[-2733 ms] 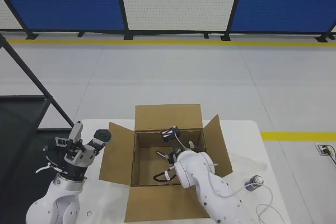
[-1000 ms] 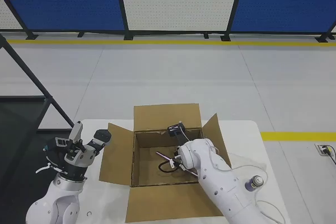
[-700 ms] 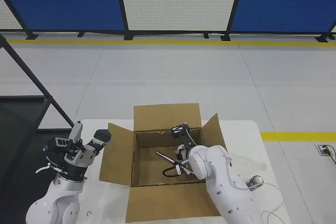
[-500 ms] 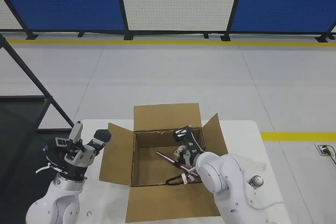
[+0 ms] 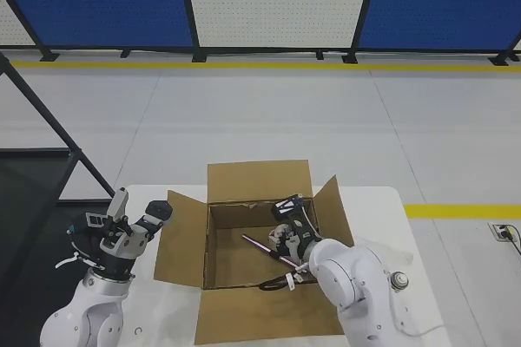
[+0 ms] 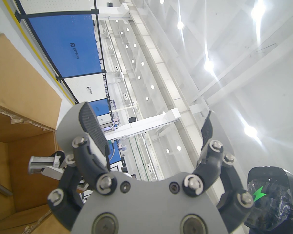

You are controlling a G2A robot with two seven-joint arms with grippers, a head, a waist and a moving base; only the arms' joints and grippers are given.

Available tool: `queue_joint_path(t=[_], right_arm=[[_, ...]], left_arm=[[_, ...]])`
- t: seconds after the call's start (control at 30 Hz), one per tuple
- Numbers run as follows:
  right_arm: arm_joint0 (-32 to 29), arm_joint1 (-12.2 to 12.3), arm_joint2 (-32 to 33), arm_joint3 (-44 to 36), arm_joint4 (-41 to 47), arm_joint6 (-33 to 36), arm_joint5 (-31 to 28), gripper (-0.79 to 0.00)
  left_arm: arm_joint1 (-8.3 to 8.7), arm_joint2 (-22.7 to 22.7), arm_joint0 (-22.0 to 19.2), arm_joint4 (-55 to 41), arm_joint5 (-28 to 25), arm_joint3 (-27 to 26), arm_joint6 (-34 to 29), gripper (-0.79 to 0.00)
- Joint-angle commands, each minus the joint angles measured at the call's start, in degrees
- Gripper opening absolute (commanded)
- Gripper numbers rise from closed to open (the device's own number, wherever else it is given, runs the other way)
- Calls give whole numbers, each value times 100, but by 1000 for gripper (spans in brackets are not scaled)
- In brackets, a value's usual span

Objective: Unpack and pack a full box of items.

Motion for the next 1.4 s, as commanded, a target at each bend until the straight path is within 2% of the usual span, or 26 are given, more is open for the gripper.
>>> queue_joint_path(t=[0.0, 0.2, 0.47, 0.67, 0.77, 1.27, 1.37], right_arm=[[0, 0, 0, 0, 0, 0, 0, -785], [-241, 37, 62, -522, 58, -238, -124, -785], [-892, 144, 395, -2215, 380, -192, -457, -785], [-1504, 241, 928, -3216, 865, -330, -743, -785], [-1663, 278, 1179, -3306, 1057, -465, -771, -785], [-1663, 278, 1179, -3306, 1057, -465, -771, -785], [-1790, 296, 1224, -3440, 1028, -643, -770, -785]], left_arm=[[0, 0, 0, 0, 0, 0, 0, 0], [0, 0, 0, 0, 0, 0, 0, 0], [0, 0, 0, 0, 0, 0, 0, 0], [0, 0, 0, 0, 0, 0, 0, 0], [0, 0, 0, 0, 0, 0, 0, 0], [0, 0, 0, 0, 0, 0, 0, 0], [0, 0, 0, 0, 0, 0, 0, 0]])
